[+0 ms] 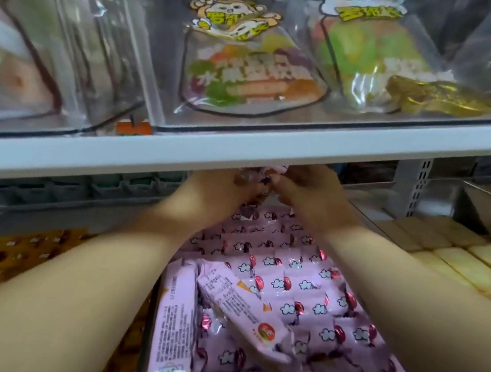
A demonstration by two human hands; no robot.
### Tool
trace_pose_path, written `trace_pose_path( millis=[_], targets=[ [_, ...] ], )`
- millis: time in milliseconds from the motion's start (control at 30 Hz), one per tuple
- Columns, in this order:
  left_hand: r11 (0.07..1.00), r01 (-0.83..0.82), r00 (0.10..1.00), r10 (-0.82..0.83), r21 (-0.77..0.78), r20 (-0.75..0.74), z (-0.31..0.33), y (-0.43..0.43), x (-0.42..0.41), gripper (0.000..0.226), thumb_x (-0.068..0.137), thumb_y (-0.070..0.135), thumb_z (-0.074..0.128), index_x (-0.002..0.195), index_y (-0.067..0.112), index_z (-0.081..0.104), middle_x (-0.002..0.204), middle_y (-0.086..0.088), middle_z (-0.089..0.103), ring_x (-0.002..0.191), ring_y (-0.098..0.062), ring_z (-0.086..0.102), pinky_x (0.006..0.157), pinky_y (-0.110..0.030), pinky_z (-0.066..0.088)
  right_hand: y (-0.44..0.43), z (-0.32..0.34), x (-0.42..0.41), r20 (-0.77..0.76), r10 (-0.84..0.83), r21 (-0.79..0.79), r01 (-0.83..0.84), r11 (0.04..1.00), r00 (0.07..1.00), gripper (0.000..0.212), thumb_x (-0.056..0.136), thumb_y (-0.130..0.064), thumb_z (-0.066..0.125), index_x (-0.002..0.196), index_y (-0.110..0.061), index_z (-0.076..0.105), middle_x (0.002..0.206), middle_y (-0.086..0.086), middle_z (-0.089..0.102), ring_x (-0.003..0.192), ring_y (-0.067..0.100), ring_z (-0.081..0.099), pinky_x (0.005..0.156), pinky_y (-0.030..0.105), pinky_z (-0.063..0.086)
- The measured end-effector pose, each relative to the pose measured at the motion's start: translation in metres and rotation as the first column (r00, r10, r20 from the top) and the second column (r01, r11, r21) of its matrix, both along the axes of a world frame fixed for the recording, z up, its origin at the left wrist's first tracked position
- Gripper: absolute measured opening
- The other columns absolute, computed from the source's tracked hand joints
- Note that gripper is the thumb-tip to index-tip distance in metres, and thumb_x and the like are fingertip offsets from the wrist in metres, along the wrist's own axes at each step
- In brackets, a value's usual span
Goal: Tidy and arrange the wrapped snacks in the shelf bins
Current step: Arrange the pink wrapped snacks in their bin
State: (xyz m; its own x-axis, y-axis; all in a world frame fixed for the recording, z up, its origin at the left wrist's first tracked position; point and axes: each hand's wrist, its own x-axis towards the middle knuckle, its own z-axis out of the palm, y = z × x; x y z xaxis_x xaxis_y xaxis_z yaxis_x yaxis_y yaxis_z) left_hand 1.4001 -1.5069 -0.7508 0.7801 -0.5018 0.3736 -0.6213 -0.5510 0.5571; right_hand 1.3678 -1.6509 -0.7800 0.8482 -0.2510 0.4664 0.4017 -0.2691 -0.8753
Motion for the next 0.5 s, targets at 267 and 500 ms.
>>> trace_pose_path(
  millis=[267, 500],
  targets=[
    [0.996, -0.084, 0.994, 0.084, 0.000, 0.067, 0.000, -0.003, 0.007, 0.028, 0.097, 0.022, 0.051, 0.121, 0.008, 0.057, 0.113, -0.007, 0.063, 0.093, -0.014, 0.056, 0.064, -0.011, 0.034, -0.004, 0.002, 0.007, -0.036, 0.089, -0.137, -0.093, 0.986, 0.995, 0.029, 0.087, -0.003, 0.060, 0.116, -0.003, 0.063, 0.107, 0.007, 0.069, 0.094, 0.009, 0.063, 0.076, 0.013, 0.047],
    [0.995, -0.094, 0.990, 0.092, 0.014, 0.106, -0.005, 0.002, 0.002, 0.034, 0.097, 0.027, 0.050, 0.127, 0.011, 0.050, 0.114, -0.007, 0.062, 0.086, -0.012, 0.056, 0.059, -0.013, 0.035, -0.006, -0.017, 0.020, -0.178, -0.243, -0.680, 0.059, 0.730, 0.954, 0.024, 0.085, -0.008, 0.059, 0.106, -0.014, 0.070, 0.097, 0.005, 0.067, 0.096, 0.024, 0.063, 0.084, 0.027, 0.045]
  ],
)
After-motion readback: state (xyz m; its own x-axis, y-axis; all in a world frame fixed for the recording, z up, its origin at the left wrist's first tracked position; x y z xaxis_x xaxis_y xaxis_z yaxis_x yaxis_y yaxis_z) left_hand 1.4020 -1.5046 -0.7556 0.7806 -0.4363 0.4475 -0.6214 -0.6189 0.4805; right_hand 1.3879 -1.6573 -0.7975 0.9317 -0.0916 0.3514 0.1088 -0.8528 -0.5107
